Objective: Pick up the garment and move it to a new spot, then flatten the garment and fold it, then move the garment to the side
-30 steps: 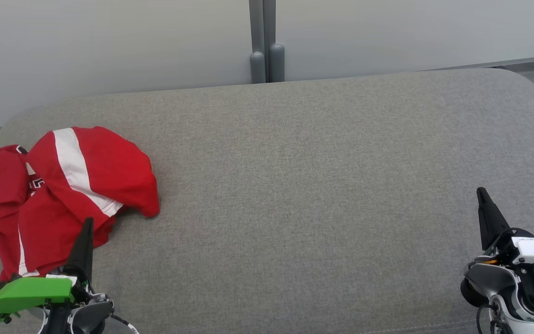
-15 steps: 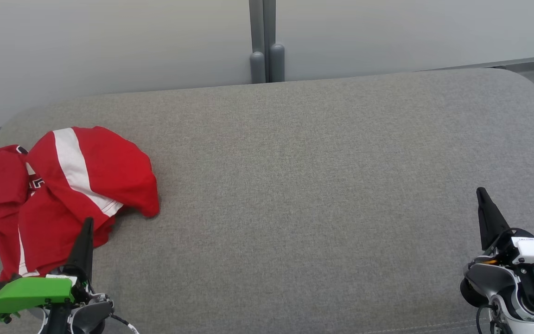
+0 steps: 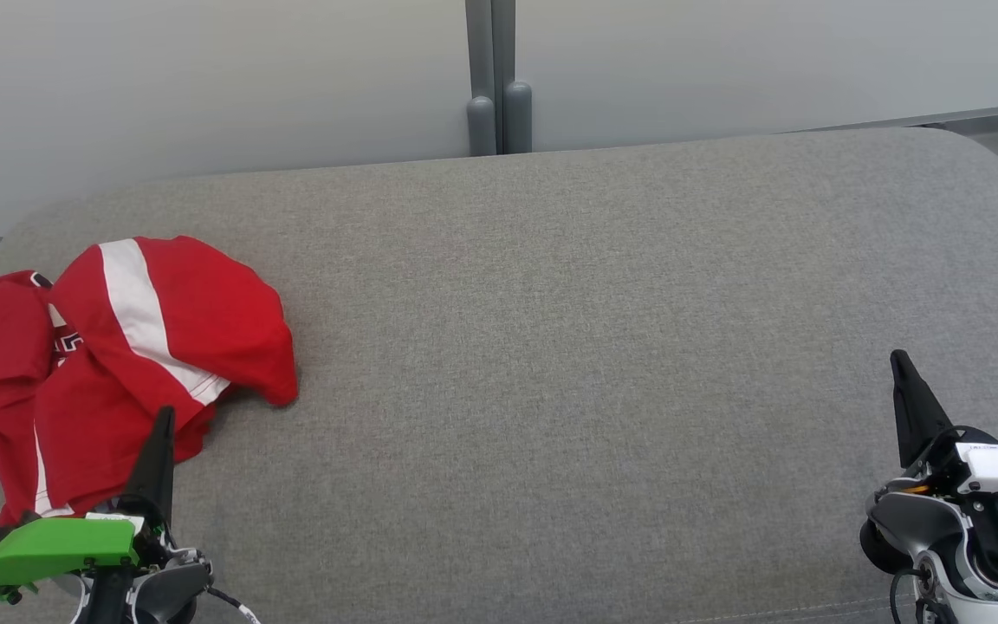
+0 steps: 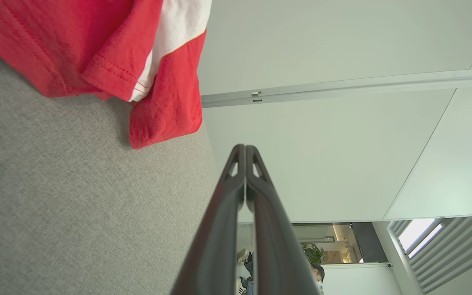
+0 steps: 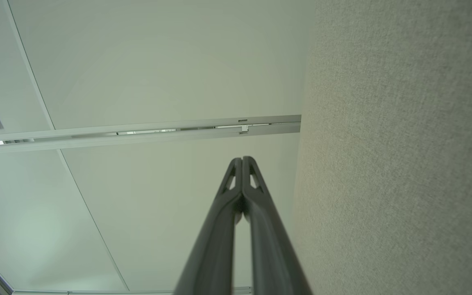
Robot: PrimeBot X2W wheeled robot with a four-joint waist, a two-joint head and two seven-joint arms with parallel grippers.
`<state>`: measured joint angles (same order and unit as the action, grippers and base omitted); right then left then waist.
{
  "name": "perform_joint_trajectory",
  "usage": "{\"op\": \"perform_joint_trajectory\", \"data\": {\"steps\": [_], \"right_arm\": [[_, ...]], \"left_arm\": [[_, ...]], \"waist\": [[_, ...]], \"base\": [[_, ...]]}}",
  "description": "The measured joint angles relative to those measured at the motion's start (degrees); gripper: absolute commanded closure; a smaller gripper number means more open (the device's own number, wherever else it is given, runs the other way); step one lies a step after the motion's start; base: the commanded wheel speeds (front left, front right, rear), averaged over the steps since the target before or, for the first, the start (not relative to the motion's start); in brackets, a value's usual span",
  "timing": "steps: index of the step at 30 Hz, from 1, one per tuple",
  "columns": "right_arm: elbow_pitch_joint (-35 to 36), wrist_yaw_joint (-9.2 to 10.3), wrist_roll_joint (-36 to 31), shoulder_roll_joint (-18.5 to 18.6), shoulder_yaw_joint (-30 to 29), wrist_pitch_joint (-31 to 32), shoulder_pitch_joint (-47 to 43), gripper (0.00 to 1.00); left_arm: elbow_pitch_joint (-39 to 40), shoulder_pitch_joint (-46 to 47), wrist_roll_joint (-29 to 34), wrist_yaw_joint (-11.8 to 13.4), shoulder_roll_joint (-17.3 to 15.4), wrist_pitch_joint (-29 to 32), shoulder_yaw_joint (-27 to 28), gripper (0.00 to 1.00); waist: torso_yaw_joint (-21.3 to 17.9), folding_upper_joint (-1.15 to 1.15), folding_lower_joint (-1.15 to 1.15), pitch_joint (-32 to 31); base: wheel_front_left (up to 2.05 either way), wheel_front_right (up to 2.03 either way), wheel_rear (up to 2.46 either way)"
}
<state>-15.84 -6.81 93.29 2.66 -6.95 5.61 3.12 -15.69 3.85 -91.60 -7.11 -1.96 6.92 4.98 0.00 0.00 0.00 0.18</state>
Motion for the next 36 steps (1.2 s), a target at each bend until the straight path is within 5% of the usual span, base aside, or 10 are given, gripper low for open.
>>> {"op": "perform_joint_trajectory", "data": {"steps": [20, 21, 36], "right_arm": [[0.0, 0.0, 0.0, -0.04, -0.03, 0.0, 0.0, 1.0], [-0.44, 0.11, 0.0, -0.19, -0.01, 0.0, -0.2, 0.0], [-0.35, 0.32, -5.25, 0.04, 1.8, -2.65, -2.41, 0.0]], "left_arm": [[0.0, 0.0, 0.0, 0.0, 0.0, 0.0, 0.0, 1.0], [-0.49, -0.2, 0.01, 0.01, 0.11, 0.03, 0.0, 0.0], [-0.69, -2.31, 0.87, 0.07, 0.75, -1.41, -1.55, 0.0]], "waist": [[0.0, 0.0, 0.0, 0.0], [0.0, 0.0, 0.0, 0.0], [0.05, 0.0, 0.0, 0.03]], "base": [[0.0, 0.0, 0.0], [0.0, 0.0, 0.0], [0.0, 0.0, 0.0]]}}
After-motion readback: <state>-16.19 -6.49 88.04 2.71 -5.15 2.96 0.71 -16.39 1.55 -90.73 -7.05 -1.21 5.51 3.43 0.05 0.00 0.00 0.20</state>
